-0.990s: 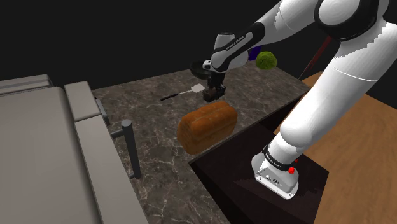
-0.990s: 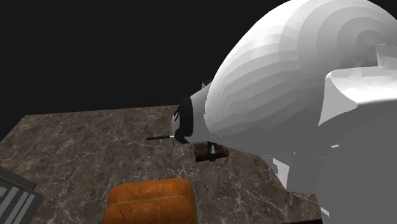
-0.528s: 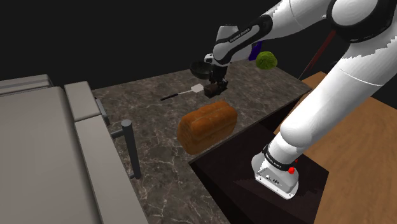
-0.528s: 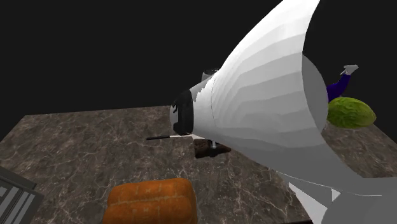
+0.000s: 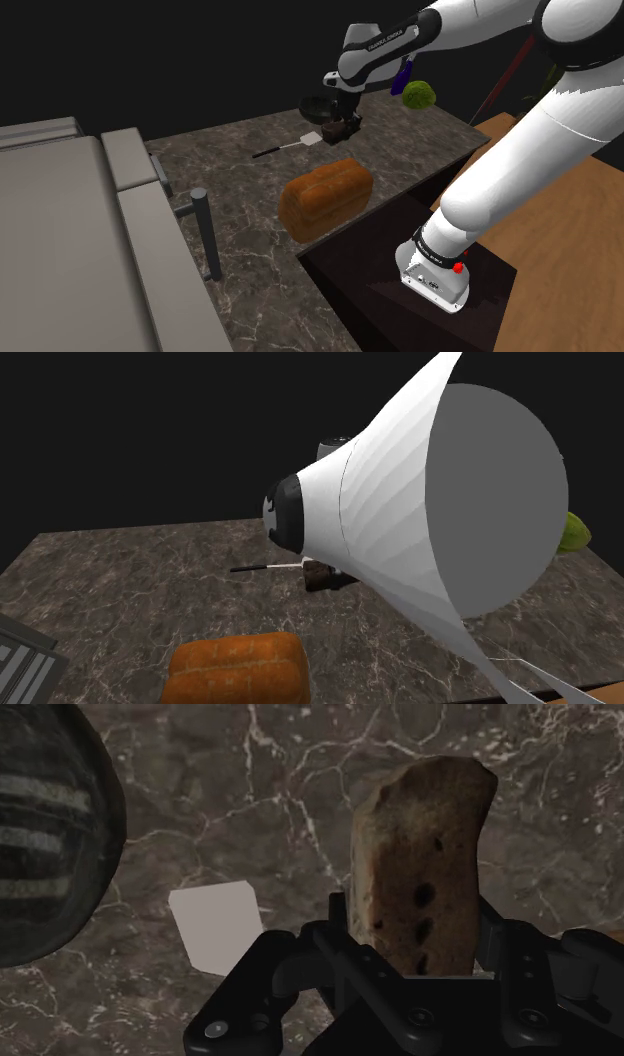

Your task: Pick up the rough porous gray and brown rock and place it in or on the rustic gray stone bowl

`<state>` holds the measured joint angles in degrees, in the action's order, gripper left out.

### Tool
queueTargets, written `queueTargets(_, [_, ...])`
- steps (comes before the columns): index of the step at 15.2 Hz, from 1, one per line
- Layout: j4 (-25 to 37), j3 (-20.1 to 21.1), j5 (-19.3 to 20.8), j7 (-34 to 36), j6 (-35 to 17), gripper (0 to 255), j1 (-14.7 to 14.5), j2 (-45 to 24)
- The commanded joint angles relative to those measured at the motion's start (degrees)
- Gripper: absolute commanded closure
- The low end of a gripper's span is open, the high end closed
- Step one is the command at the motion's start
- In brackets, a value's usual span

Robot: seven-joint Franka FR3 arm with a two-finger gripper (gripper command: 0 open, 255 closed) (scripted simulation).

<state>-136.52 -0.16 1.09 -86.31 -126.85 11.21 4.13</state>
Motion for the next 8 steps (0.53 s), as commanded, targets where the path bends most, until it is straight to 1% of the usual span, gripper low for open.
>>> queueTargets(1, [0.74,0.05,-0.04,0.04,1.68,255,-0.04,0.93])
queueTargets(8, [3.39,0.05,-0.1,-0.05,7.29,255,-0.06,3.89])
